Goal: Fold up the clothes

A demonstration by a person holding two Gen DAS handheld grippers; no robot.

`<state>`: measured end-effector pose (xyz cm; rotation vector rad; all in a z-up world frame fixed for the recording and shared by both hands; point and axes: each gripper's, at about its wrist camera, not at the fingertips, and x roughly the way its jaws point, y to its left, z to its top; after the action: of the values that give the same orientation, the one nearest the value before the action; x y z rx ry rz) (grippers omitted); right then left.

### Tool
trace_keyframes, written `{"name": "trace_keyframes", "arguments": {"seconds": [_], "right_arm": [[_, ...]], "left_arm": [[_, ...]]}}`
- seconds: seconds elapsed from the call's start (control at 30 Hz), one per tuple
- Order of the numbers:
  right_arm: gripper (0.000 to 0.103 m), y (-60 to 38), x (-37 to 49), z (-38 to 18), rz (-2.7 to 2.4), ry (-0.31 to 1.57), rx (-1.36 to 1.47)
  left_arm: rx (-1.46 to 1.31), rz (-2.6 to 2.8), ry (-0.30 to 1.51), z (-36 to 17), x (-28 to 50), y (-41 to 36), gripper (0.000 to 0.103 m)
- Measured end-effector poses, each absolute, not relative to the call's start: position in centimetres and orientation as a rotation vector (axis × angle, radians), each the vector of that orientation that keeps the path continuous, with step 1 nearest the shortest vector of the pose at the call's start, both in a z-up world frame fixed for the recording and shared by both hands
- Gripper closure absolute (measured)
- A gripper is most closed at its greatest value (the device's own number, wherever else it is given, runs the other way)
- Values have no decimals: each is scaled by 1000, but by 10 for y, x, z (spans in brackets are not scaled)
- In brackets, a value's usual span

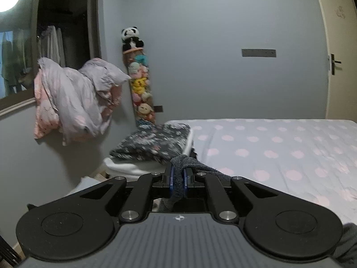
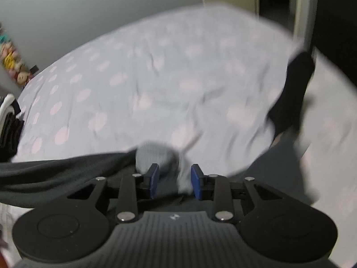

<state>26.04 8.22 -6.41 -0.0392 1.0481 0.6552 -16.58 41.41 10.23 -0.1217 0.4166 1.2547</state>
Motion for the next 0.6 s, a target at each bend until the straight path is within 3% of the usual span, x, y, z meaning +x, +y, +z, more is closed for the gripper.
{"name": "trace_keyframes", "arguments": {"seconds": [0.13, 0.27, 0.3, 0.33, 0.4, 0.6], "right_arm": [[46, 81, 277, -119, 618, 1200, 219], [49, 91, 293, -158, 557, 1261, 400], [53, 95, 298, -165, 544, 1264, 414], [72, 99, 301, -170, 535, 1262, 423], [93, 102, 305, -176, 514, 1246, 442], [96, 79, 314, -118, 502, 1005, 408]], "left_arm": [[-85, 1277, 438, 107, -165, 425, 93], [-61, 1287, 471, 100, -158, 431, 93], [-61, 1288, 477, 97, -156, 433, 93], [-64, 1291, 484, 95, -155, 435, 93], [-70, 1298, 493, 92, -154, 438, 93], [-88, 1300, 498, 92, -153, 439, 93]]}}
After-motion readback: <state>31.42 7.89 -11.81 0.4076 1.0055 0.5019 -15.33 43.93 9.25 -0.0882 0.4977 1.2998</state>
